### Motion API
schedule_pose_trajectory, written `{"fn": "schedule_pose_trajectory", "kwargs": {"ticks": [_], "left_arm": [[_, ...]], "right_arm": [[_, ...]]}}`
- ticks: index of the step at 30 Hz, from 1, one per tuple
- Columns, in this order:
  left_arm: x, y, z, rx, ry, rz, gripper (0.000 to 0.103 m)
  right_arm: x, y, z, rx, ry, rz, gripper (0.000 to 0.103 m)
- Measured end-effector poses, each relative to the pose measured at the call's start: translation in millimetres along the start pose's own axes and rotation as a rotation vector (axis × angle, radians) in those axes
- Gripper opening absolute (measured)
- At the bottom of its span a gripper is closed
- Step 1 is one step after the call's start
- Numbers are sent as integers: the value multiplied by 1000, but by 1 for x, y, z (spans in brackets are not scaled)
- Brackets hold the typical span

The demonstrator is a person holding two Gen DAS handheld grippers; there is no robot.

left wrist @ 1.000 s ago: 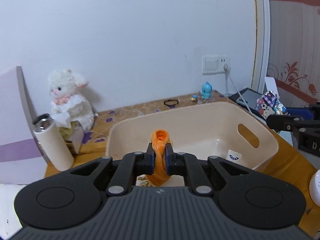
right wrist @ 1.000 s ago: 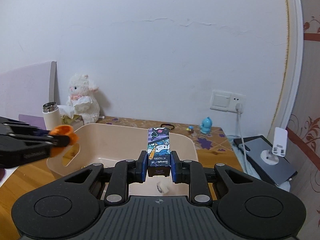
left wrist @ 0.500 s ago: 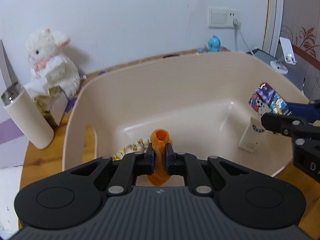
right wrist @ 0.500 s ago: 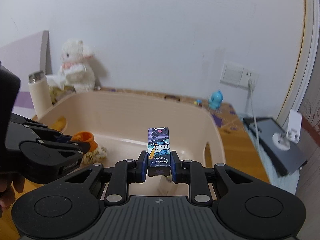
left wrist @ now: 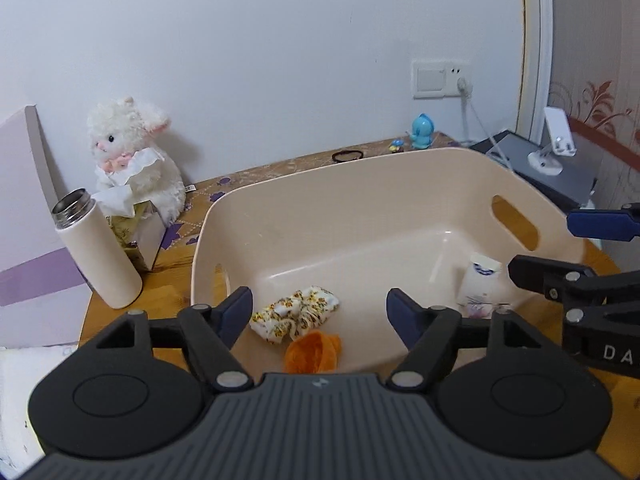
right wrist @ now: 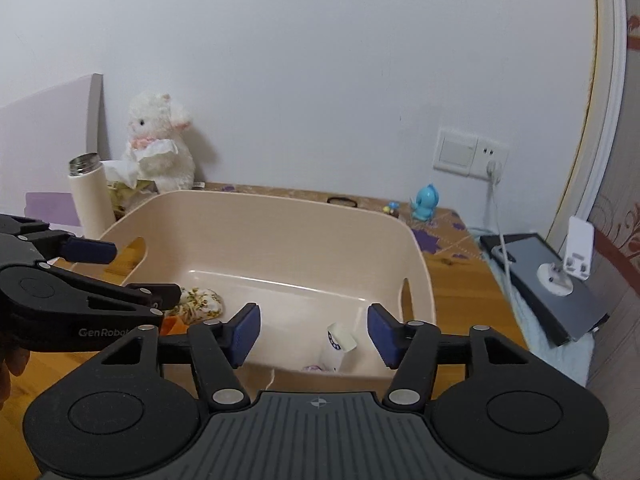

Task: Organize objects
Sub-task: 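Carry both held items into the beige bin and open both tools, then grasp the blue-and-white box with the left tool while the right tool grasps the green tea bag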

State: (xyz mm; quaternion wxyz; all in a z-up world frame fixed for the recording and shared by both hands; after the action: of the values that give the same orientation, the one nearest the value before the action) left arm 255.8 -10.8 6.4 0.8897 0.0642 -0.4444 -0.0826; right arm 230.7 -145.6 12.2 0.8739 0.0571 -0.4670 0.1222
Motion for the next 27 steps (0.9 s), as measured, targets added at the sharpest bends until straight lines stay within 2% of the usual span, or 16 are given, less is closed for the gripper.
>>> {"fn": "schedule_pose_trajectory", "kwargs": {"ticks": [4,6,14,17,19,21,27], "left_arm": [[-10,6,18,10,-1,18,77],[-16,10,26,16,4,27,82],[-47,14,49,-7,17,19,84],[-63,13,46,-13,48,12,85],[-74,12,42,-16,73,12,85],[-88,12,37,-19,107,16,85],[-121,2,21,-42,181,0,85]], "right_arm": [[-6,5,24,-1,-9,18,76],[-12,8,32,-1,0,28,77],[-49,7,44,-6,62,26,79],[-66,7,42,3,95,20,81],[-76,8,40,9,115,23,88],[-85,10,37,6,131,36,99],[-111,18,25,16,189,69,101]]}}
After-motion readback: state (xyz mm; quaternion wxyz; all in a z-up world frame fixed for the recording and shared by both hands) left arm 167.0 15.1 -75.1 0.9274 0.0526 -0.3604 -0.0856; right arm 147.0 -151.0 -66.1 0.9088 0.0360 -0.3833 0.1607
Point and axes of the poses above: each gripper's, at about its wrist camera, not at the fingertips, and z roughly against the way its jaws point, y to its left, x to its top, the point moved 9 cm from there along -z, roughly the way its jaws point, and after that the axes turned 6 degrees about x, right-handed, at the moved point
